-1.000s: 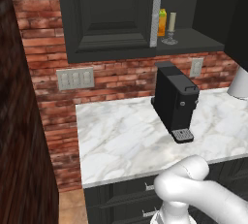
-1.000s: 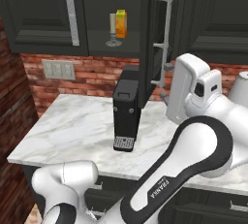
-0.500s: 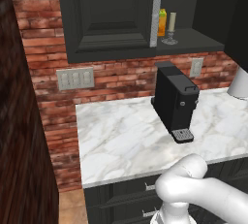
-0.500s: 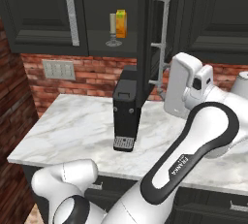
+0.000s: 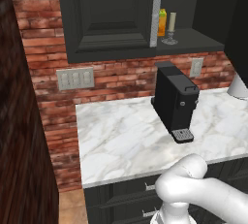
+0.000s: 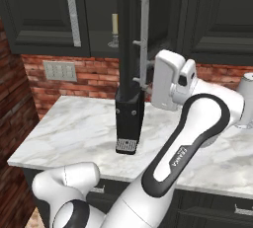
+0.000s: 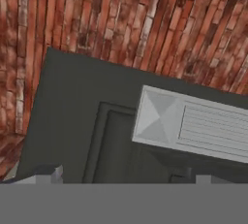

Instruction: Pick the candle and candle from the dining table and place them in the open cabinet. Close the cabinet after placing the objects.

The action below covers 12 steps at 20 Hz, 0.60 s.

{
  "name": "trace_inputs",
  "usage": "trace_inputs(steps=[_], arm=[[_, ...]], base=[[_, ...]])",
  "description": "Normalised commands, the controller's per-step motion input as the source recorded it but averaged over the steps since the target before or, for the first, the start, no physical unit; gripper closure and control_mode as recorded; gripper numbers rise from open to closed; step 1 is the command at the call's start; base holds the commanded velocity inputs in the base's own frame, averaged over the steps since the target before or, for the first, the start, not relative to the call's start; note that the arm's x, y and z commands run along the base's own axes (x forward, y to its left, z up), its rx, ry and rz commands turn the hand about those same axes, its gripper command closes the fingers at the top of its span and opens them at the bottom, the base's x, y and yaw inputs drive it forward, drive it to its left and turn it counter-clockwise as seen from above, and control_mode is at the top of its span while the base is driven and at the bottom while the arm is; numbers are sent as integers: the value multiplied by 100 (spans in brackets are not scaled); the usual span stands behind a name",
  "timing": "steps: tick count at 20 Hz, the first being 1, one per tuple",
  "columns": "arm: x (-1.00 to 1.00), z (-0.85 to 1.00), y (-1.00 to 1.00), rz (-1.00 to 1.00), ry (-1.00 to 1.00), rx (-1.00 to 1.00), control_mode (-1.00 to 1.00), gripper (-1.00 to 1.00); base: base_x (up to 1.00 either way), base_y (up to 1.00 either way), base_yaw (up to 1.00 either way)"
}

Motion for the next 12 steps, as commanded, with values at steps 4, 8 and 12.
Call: trace_inputs(steps=[4, 8, 12], arm=[[0, 13, 62, 6, -10, 0, -100, -100], [-9, 14, 77, 1, -4, 0, -100, -100], [-13, 18, 84, 0, 0, 0, -100, -100]], base=[[0, 0, 0], [0, 0, 0], [0, 0, 0]])
